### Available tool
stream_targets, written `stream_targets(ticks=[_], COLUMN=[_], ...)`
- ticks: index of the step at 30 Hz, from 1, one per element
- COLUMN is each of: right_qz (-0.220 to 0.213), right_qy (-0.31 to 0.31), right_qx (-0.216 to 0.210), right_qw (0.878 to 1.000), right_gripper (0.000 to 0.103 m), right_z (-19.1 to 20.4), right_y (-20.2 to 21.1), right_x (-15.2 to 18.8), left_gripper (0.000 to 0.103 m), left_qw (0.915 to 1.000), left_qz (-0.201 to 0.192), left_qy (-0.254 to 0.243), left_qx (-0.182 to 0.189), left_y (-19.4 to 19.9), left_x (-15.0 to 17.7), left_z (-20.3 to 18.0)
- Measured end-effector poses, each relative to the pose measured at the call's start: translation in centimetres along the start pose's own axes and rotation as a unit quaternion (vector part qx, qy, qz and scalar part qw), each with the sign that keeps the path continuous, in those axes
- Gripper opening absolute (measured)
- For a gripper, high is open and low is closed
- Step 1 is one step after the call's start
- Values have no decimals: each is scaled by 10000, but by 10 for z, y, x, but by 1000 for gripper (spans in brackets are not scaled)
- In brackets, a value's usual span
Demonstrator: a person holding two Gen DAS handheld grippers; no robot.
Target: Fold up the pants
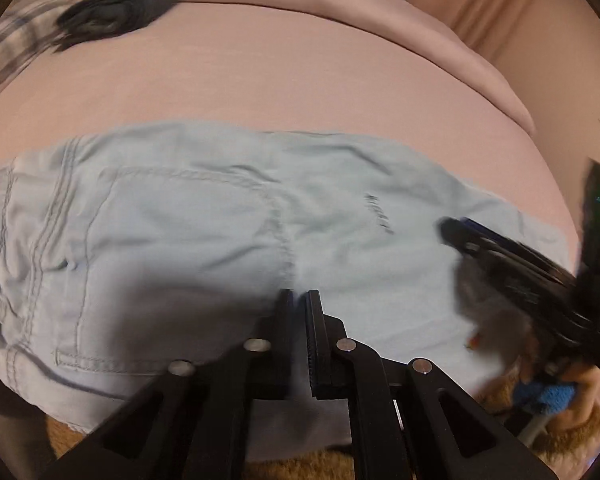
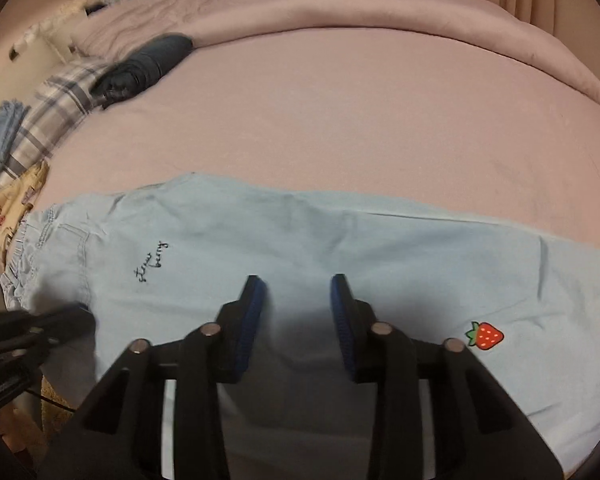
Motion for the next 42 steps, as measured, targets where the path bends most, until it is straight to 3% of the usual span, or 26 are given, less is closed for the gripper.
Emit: stream_targets(ticks=[4, 8, 12, 16, 20, 23, 26, 30, 34, 36, 42], right_qz=[-155, -181, -211, -264, -527, -685, -935, -987, -815, -860, -639], right_qy=[-159, -415, -494, -762, -1089, -1535, -2079, -2696, -3083, -3004, -2700], right_qx=[183, -67, -19, 354, 1022, 1438, 1668, 1996, 2052, 2021, 2488], right_qw=[9996, 9990, 9986, 9961, 9874, 9752, 9593, 9369, 9253, 9282, 9279], right_gripper=[16, 14, 15, 23, 41, 47, 53, 59, 57, 57, 57], right_z=[-18, -26, -25, -56, -116, -162, -210, -256, -276, -275, -277], right_y=[0, 1, 9, 34, 77, 106, 137, 155, 144, 142, 138], right_x=[-5, -7, -8, -8, -7, 4, 22, 49, 68, 68, 70], left_gripper=[7, 7, 7, 7, 7, 7, 7, 7, 7, 7, 7], left_qw=[9997, 9999, 9998, 9998, 9989, 9965, 9951, 9953, 9967, 9974, 9957], left_qz=[41, -42, -89, 62, -159, -31, -21, 108, 191, 173, 28], left_qy=[183, 102, 80, -69, -313, -649, -924, -876, -763, -683, -886], left_qx=[131, 7, -138, -162, 309, 533, 362, 405, -173, -147, -260], left_y=[3, 6, 9, 10, 16, -1, -16, -43, -76, -82, -80], left_x=[4, 12, 20, 10, -15, -27, -39, -57, -67, -69, -65], left_z=[7, 8, 4, -13, -61, -103, -123, -141, -129, -128, -127])
Point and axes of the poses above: each gripper's, at about its wrist camera, not at the fingertips, and y roughly against the way its jaws point, z to its left, x to its underside, the point moved 10 cm from there along -y, roughly the way its jaws point
